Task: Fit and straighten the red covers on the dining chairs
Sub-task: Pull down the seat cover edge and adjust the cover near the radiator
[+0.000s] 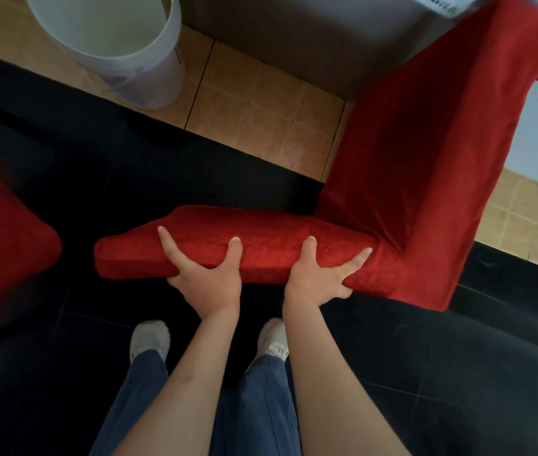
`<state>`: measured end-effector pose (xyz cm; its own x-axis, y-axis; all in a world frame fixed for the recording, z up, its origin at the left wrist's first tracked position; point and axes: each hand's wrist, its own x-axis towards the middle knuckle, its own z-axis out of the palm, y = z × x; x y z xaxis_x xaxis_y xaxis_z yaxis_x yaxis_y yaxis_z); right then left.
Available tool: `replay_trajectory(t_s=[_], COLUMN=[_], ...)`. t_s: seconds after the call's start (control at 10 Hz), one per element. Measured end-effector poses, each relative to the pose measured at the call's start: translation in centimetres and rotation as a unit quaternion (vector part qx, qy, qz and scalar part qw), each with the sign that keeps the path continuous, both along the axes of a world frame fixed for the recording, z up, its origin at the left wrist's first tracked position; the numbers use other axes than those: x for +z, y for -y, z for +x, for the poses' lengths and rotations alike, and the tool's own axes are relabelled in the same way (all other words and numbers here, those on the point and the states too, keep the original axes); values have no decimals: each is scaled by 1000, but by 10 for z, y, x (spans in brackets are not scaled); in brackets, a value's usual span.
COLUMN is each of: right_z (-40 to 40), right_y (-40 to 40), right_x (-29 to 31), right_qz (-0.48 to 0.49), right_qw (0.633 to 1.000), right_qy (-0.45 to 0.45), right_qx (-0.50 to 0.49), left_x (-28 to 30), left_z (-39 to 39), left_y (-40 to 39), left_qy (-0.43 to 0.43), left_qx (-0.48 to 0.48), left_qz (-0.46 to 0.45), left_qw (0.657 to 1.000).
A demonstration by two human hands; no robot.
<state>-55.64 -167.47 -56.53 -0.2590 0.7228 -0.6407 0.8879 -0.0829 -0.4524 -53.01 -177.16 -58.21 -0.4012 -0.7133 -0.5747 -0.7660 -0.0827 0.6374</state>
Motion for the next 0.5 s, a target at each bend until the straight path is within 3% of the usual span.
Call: replay_trajectory(t_s=[0.3, 0.5], right_z=[-6, 3], right_y=[11, 14], right_x=[1, -5], right_qz=[33, 55], right_qw=[994, 992], right_qy=[-11, -12], right_qx=[-100, -110], left_x=[4, 4], left_z=[2, 7], left_y=[1, 3], left_qy=[2, 7], left_qx=[2, -6], left_qz=[8, 7], left_qw=[1000, 1000])
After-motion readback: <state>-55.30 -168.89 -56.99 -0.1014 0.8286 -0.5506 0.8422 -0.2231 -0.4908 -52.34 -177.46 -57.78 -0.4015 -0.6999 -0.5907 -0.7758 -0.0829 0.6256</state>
